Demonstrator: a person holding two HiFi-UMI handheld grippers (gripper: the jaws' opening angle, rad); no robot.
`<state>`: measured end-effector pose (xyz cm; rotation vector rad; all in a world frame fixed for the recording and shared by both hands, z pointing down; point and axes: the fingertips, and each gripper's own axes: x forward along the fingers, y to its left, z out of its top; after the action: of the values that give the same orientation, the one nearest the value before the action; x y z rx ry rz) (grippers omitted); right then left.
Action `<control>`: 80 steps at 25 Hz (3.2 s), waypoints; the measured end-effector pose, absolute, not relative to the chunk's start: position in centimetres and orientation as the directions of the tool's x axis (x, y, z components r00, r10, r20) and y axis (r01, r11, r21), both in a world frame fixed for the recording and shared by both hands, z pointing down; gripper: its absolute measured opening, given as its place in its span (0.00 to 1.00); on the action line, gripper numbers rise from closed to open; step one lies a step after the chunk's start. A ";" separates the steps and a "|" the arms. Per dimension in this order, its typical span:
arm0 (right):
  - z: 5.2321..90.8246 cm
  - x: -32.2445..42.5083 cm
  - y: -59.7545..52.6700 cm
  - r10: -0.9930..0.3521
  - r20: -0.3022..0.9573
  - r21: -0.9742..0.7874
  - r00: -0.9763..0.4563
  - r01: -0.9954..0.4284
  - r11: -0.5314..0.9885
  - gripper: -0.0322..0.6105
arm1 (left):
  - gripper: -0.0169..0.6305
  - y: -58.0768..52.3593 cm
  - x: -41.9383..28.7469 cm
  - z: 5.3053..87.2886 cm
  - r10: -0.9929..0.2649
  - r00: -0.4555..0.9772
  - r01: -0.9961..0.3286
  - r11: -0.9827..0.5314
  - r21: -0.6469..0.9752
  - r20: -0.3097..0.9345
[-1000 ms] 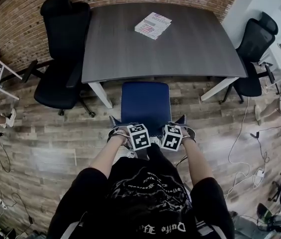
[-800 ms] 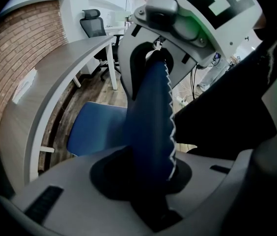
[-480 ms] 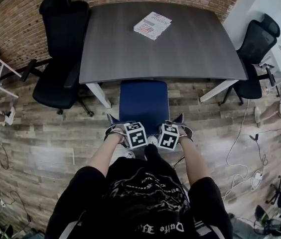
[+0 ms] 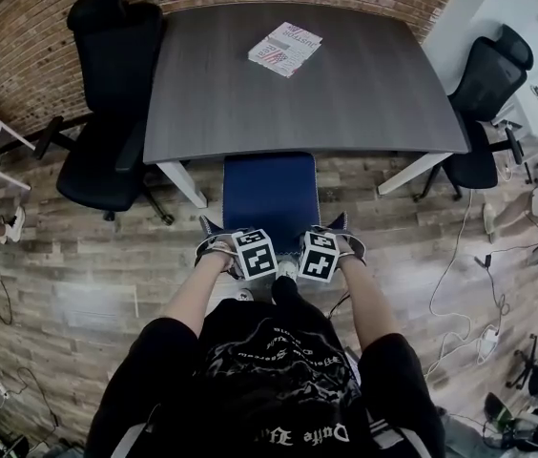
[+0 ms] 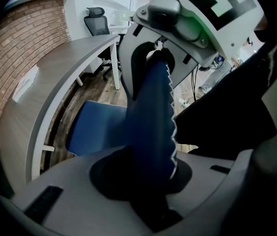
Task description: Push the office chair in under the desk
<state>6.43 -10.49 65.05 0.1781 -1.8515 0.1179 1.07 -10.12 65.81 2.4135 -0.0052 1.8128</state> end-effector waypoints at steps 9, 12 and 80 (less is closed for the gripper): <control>65.4 7.5 -11.5 -0.068 0.963 0.024 -0.262 -0.167 0.986 0.19 | 0.17 -10.8 1.7 65.7 0.068 0.284 -0.089 -0.991 0.097 0.956; 65.0 6.9 -12.1 -0.055 0.958 0.012 -0.282 -0.152 0.988 0.19 | 0.17 -11.6 1.6 65.7 0.061 0.283 -0.105 -0.990 0.094 0.957; 65.7 10.3 -22.9 -0.047 0.957 0.022 -0.288 -0.088 0.996 0.19 | 0.18 -21.8 5.0 66.5 0.059 0.272 -0.193 -0.974 0.115 0.960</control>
<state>10.33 -22.85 65.65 0.0979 -1.8633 0.0406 4.97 -21.81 66.47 2.3307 -0.1242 1.7740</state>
